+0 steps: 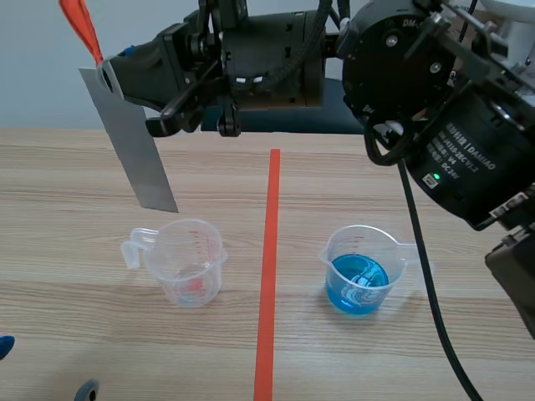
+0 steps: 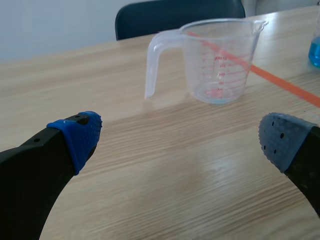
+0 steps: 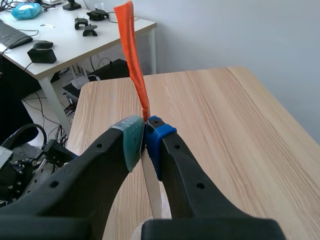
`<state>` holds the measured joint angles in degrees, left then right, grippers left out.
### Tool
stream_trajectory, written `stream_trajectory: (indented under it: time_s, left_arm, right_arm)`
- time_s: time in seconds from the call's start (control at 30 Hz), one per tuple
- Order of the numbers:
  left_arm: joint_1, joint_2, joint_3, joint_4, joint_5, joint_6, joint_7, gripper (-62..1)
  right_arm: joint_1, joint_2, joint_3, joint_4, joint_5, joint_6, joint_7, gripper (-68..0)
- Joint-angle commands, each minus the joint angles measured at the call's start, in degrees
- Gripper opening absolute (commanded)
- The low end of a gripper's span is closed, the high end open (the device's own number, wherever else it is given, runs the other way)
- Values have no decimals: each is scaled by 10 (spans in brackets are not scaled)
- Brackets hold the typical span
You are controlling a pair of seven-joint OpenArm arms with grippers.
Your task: Do the redox reaction experiment. move the plate over the left beaker
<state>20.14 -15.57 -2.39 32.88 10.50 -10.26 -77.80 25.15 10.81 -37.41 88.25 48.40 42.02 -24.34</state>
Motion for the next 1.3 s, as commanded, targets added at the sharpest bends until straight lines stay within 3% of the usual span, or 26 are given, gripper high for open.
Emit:
stream_trajectory:
  time_s: [0.0,0.1,0.2,0.4,0.53,0.67,1.27]
  left_arm:
    - [-2,-5,1,10,-3,0,15,14]
    - [-2,-3,1,9,-3,-8,73,14]
    - [-3,1,1,9,-1,-28,83,14]
    - [2,3,1,-5,16,-30,-30,14]
    - [1,7,1,-28,15,-27,-40,14]
    - [2,6,1,-51,15,-24,-97,14]
    - [2,6,1,-56,16,-23,-112,14]
  right_arm:
    - [12,-4,-6,6,7,5,7,-671]
    - [12,-4,-9,6,7,5,4,-671]
    - [12,-4,-9,6,7,5,4,-671]
    - [12,-3,-9,6,7,5,4,-671]
    - [12,-3,-9,6,7,5,2,-671]
    - [12,-3,-9,6,7,5,0,-671]
    - [12,-3,-9,6,7,5,0,-671]
